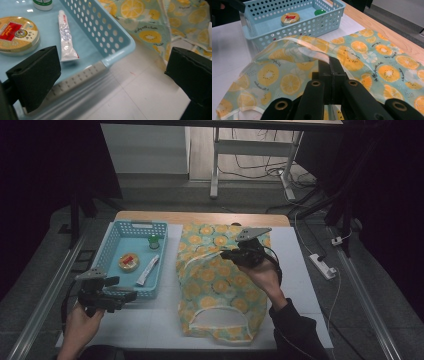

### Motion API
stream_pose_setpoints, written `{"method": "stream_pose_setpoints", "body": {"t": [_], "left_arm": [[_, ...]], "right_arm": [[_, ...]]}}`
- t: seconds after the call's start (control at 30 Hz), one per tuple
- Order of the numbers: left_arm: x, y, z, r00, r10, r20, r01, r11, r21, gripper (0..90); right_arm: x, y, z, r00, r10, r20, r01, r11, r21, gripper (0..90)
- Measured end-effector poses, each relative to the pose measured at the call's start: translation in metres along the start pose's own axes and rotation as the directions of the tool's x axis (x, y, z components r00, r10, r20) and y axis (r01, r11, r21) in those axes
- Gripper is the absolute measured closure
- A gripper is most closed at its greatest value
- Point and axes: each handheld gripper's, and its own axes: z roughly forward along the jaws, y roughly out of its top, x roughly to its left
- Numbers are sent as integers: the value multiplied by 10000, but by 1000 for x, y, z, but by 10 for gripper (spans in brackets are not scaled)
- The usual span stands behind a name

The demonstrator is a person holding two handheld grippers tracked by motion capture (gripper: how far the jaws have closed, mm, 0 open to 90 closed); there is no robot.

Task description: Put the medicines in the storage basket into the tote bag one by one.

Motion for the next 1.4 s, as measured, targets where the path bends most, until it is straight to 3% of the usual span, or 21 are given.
{"method": "stream_pose_setpoints", "body": {"t": [0.13,0.37,0.67,0.83,1.1,1.27,1.4], "left_arm": [[4,8,6,9998,160,145,-164,9995,263,0],[10,21,12,9989,438,-171,-430,9980,457,7],[26,35,19,9985,117,-528,-90,9986,513,8],[37,45,24,9962,111,-867,-17,9941,1083,10],[59,56,33,9933,-249,-1125,376,9930,1120,0],[68,65,41,9891,-205,-1459,429,9874,1523,1],[78,69,49,9924,-364,-1175,559,9844,1671,0]], "right_arm": [[0,0,0,10000,38,2,-38,10000,-10,900],[0,0,-1,10000,40,-13,-40,10000,-41,900],[0,0,-1,10000,75,-12,-75,9999,-73,900],[1,0,0,10000,60,-27,-60,9999,-99,900],[1,0,0,10000,53,-18,-53,9999,-88,900],[0,0,1,10000,61,-25,-62,9999,-96,900],[0,-1,1,10000,55,-8,-55,10000,-67,900]]}}
